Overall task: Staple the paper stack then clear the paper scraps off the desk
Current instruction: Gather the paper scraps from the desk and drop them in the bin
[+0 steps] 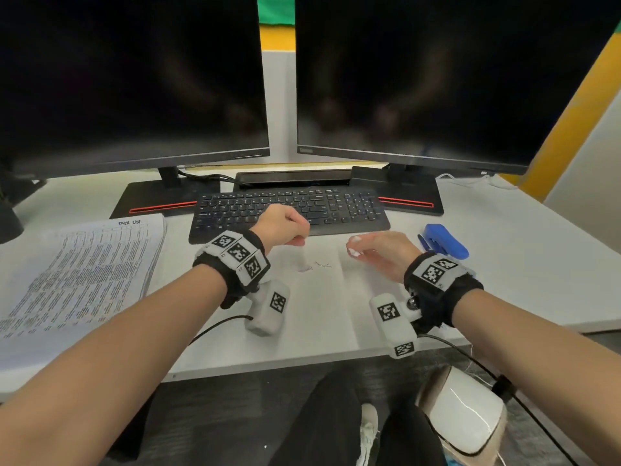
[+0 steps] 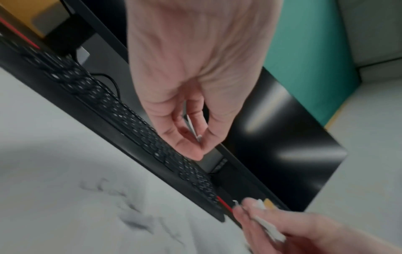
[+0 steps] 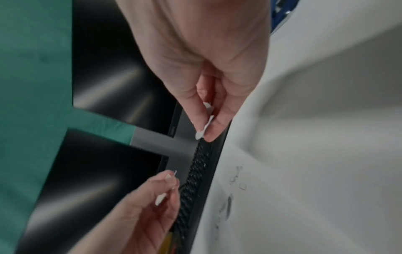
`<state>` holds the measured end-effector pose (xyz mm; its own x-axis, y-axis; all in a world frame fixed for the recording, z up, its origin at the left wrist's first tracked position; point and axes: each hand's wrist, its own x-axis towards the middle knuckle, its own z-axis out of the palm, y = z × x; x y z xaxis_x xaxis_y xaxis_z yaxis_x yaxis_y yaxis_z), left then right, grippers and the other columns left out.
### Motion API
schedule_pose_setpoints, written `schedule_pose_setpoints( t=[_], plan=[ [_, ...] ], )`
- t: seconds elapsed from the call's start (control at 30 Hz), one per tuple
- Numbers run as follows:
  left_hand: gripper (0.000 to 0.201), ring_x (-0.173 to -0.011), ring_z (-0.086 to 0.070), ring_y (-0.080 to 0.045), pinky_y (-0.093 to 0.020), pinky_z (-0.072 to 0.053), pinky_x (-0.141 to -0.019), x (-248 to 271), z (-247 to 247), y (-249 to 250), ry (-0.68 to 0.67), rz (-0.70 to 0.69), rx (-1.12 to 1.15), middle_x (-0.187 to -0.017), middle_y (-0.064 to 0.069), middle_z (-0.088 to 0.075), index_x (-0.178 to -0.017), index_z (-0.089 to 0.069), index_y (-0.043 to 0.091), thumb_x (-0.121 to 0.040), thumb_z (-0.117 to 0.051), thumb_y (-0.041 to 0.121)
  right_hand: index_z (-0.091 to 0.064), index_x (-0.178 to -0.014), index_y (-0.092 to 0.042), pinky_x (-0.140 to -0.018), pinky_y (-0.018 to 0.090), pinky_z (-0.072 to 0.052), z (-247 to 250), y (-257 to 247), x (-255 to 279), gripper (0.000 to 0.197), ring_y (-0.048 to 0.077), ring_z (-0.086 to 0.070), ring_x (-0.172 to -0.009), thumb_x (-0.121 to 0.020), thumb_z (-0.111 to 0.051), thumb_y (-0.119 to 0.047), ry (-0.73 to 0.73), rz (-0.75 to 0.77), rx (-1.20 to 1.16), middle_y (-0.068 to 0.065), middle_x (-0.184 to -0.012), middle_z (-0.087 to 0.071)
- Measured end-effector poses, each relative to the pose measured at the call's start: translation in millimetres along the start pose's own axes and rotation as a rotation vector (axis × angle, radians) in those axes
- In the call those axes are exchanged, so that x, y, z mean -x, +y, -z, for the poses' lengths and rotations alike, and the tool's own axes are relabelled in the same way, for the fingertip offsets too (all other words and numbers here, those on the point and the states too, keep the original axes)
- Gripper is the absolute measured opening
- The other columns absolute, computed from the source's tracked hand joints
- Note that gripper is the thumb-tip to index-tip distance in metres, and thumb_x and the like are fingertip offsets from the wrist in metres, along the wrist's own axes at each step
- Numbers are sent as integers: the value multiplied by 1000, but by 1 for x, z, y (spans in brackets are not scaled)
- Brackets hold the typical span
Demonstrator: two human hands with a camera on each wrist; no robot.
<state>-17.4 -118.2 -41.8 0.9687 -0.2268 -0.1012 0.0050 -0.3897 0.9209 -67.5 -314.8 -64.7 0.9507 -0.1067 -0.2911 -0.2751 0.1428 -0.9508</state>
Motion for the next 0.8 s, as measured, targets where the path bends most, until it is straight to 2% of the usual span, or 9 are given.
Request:
schedule_pose_setpoints(
  t=[0.07,0.23,0.33,0.4,0.43,0.53,0.67,0.73,0.8],
  plan=[
    [20,-64,-61,-15,-17,-59,-62,16,-17,16,-35,-36,101,-80,-6,-63,-69,-62,8,-81,-63,-8,-63,-101,4,-79,24,-56,18,-10,16,21,20,-64,-85,-80,-63,10,-7,0,-86,13,-92,-64],
    [9,-62,-60,-13,-14,-56,-59,71,-87,62,-311,-143,241,-75,-7,-63,-85,-63,2,-83,-63,-7,-70,-87,0,-93,31,-51,82,-32,90,14,21,-67,-94,-74,-70,2,20,10,-26,12,-99,-70],
    [10,-57,-61,-11,-17,-57,-60,106,-147,61,-567,-171,171,-80,-8,-63,-83,-63,5,-83,-64,-5,-74,-76,-5,-79,25,-58,125,-20,135,19,14,-71,-84,-58,-75,-10,7,-23,86,8,-90,-75],
    [15,-59,-63,-16,-28,-61,-70,122,-188,40,-708,-142,87,-84,-4,-64,-77,-64,11,-81,-64,-3,-73,-76,-3,-65,18,-57,151,4,154,15,11,-70,-75,-62,-74,-9,5,-72,164,8,-83,-75],
    [18,-61,-64,-18,-32,-60,-75,126,-206,27,-755,-120,47,-84,-1,-64,-74,-64,15,-79,-65,-3,-73,-78,-2,-65,18,-55,164,20,159,15,11,-68,-74,-64,-75,-9,12,-109,204,9,-83,-74],
    [22,-57,-63,-11,-24,-57,-67,126,-249,-10,-830,-49,-51,-79,3,-62,-72,-62,20,-78,-64,-1,-71,-89,8,-72,22,-56,200,73,156,30,17,-67,-81,-64,-77,-9,85,-256,214,13,-86,-72],
    [24,-55,-62,-6,-12,-55,-57,99,-303,-36,-842,100,-18,-76,0,-61,-71,-60,21,-80,-63,-1,-70,-77,4,-68,22,-59,233,133,126,27,16,-69,-70,-52,-79,-2,192,-384,37,14,-77,-72],
    [26,-58,-59,-4,-8,-52,-52,72,-339,-45,-847,140,-52,-74,2,-57,-70,-55,20,-83,-62,-2,-66,-76,6,-58,21,-59,252,156,101,15,16,-71,-62,-64,-71,14,275,-401,-57,14,-70,-71],
    [27,-62,-57,-3,-10,-52,-58,44,-375,-56,-867,188,-97,-74,2,-55,-70,-52,19,-84,-59,-4,-63,-80,9,-52,20,-57,274,177,76,13,20,-70,-62,-73,-62,20,377,-418,-90,17,-73,-68]
  ],
)
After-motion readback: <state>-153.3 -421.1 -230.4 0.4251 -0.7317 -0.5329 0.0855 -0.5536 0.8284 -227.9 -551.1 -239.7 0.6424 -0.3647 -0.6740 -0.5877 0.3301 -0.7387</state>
